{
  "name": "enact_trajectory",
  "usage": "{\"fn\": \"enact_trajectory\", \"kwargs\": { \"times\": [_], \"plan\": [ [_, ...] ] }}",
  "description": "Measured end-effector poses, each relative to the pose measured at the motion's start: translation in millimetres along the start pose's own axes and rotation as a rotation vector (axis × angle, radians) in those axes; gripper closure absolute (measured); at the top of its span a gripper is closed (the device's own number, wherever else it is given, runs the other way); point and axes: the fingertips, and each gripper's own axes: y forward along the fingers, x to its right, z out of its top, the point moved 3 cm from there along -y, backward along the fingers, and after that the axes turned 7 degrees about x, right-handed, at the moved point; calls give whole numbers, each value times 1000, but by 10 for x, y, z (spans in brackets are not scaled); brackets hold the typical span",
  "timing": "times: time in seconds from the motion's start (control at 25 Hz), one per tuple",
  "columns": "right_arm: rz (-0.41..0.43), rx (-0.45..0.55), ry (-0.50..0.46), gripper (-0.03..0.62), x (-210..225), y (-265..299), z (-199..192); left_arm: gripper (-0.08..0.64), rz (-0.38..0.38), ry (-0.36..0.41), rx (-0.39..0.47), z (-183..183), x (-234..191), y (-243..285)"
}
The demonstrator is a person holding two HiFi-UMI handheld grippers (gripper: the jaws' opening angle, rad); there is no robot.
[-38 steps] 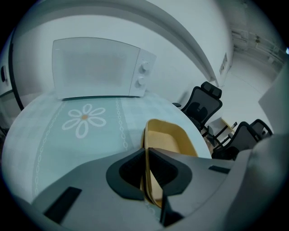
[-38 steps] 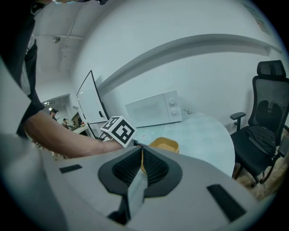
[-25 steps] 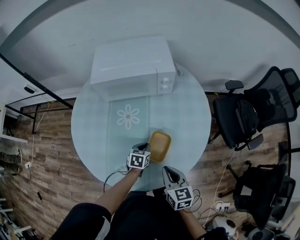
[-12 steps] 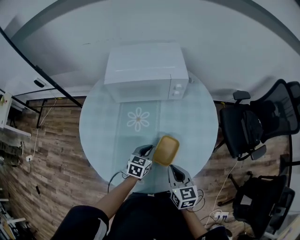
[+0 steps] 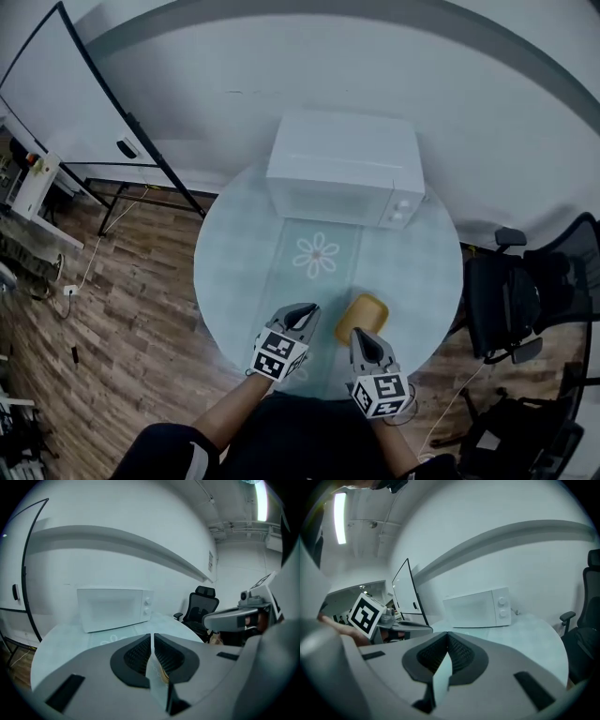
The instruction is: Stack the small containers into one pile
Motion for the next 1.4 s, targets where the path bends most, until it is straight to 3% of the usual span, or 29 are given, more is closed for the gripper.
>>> {"fn": "enact_trajectory", "kwargs": {
  "times": [0.28, 0.56, 0.88, 1.4],
  "plan": [
    [40, 60, -46, 568, -162, 100, 243, 528, 41, 23, 66, 202, -83, -419],
    [-40, 74, -85, 568, -62, -16, 265, 528, 28, 28, 114, 231, -34, -585],
    [-119, 73, -84, 568, 93, -254, 224, 528, -10, 26, 110, 206, 80, -547],
    [-113, 61, -69, 568, 91, -308, 168, 528, -47, 39, 77, 114, 211, -441]
  ]
}}
